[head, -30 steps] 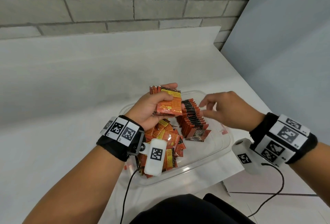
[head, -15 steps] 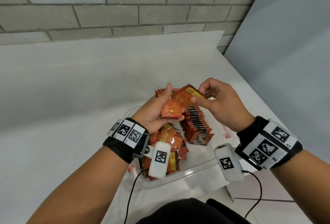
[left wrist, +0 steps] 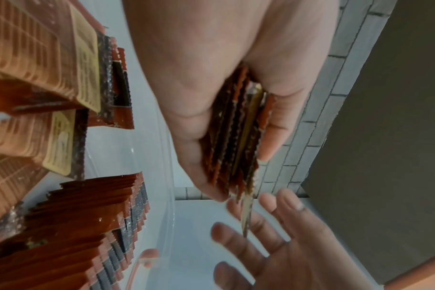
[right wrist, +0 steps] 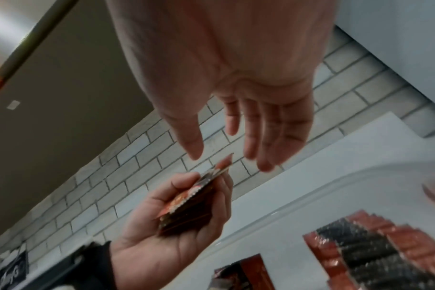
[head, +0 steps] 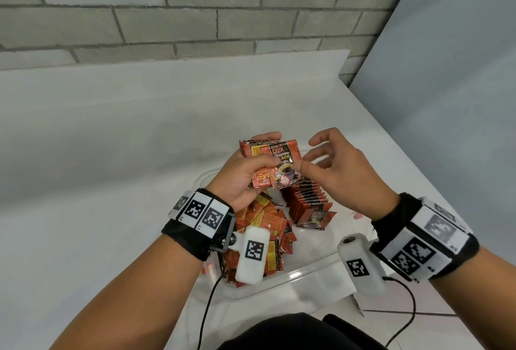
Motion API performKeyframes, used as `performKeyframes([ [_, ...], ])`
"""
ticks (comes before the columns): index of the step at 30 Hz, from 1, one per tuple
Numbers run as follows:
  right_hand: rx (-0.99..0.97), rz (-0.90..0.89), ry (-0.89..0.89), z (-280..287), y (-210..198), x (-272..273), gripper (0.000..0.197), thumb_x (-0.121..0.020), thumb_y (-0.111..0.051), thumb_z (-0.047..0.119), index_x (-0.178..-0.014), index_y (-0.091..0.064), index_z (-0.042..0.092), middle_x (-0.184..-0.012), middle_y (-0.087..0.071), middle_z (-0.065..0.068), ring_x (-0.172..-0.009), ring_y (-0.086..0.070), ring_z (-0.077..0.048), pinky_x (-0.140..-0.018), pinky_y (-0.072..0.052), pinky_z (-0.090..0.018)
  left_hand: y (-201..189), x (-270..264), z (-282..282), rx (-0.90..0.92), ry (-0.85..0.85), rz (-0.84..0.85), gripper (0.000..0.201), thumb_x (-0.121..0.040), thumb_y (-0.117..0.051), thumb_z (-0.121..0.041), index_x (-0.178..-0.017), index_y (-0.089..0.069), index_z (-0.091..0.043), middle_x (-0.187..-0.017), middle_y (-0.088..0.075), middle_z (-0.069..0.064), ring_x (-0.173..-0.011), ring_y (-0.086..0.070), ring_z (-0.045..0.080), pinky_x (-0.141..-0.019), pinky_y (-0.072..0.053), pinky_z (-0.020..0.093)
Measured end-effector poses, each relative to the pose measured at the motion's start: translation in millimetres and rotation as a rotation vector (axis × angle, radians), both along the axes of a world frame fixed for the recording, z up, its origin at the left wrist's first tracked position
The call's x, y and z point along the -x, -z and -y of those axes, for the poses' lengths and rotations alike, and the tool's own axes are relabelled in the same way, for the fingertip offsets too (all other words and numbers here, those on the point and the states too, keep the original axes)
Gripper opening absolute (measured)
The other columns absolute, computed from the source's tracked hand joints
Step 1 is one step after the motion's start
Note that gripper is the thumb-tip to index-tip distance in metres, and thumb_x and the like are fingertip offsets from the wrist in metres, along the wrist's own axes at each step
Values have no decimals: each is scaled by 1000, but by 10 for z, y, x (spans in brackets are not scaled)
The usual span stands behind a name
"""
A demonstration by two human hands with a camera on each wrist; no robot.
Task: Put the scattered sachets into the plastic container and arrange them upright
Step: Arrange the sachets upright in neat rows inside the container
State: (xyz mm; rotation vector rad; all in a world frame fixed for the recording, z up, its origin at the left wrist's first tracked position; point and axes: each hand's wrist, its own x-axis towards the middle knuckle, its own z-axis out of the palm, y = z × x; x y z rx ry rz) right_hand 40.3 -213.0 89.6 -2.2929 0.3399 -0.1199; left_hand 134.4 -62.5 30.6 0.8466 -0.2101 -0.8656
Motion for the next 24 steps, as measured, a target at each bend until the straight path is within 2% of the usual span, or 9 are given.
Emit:
performKeyframes([
  [2, -65, -51, 1, -17, 10, 5, 45, -83, -68, 39, -120, -45, 28, -104, -65, 9, -81, -64, -4, -66, -47, -15, -13, 6, 1, -5, 5, 18, 48, -73, -62, 11, -116, -61, -10, -107, -68, 19, -94, -67, 31, -82, -55, 43],
  [4, -22, -5, -35, -21, 16, -1, 50, -86, -67, 33, -129, -43, 32, -109, -61, 12, -87, -63, -3, -70, -48, -14, -16, 18, 8, -32, 26, 44, 47, -70, -61, 9, -113, -62, -12, -104, -69, 19, -90, -67, 30, -79, -56, 41],
  [6, 19, 49, -87, -20, 6, -23, 49, -87, -67, 24, -130, -45, 34, -106, -60, 14, -88, -62, -5, -74, -50, -19, -11, 29, 17, -61, 39, 66, 46, -69, -61, 6, -111, -63, -14, -102, -69, 17, -89, -67, 30, -79, -56, 41],
  [9, -17, 20, -124, 30, -39, -35, 39, -87, -67, 14, -117, -53, 34, -89, -61, 10, -74, -62, -8, -74, -51, -26, -1, 27, 18, -55, 59, 68, 41, -72, -63, 1, -110, -65, -15, -101, -68, 18, -89, -66, 32, -79, -55, 43],
  [13, 9, -142, -230, 194, -143, 52, 15, -86, -68, 16, -94, -66, 29, -81, -65, 10, -77, -62, -11, -77, -52, -34, -8, -17, -1, -40, 6, 21, 29, -82, -66, -13, -111, -64, -14, -87, -66, 12, -76, -67, 23, -70, -55, 34],
  [17, 188, -310, -296, 355, -125, 200, 10, -84, -70, 16, -87, -67, 25, -75, -64, 14, -65, -58, -3, -60, -49, -25, -20, -27, -9, -90, -28, 19, 34, -75, -64, -21, -108, -63, -16, -81, -66, 7, -67, -66, 19, -58, -56, 29],
  [18, 266, -369, -323, 368, -88, 226, 8, -84, -71, 15, -87, -68, 22, -75, -64, 14, -67, -59, -1, -58, -47, -18, -21, -25, -10, -90, -25, 23, 35, -74, -64, -21, -108, -63, -16, -80, -66, 7, -67, -66, 19, -58, -56, 28],
  [20, 423, -459, -361, 380, 14, 257, 6, -83, -71, 16, -87, -68, 19, -78, -68, 13, -67, -58, 0, -60, -42, -13, -22, -20, -12, -94, -18, 27, 35, -73, -64, -22, -108, -63, -17, -80, -66, 6, -67, -66, 19, -58, -56, 28],
  [24, 596, -550, -388, 336, 124, 231, 3, -82, -65, 18, -81, -64, 20, -81, -65, 8, -72, -57, -12, -65, -46, -25, -21, -18, -15, -110, -15, 36, 36, -72, -65, -22, -108, -64, -18, -82, -66, 6, -69, -66, 19, -58, -56, 28],
])
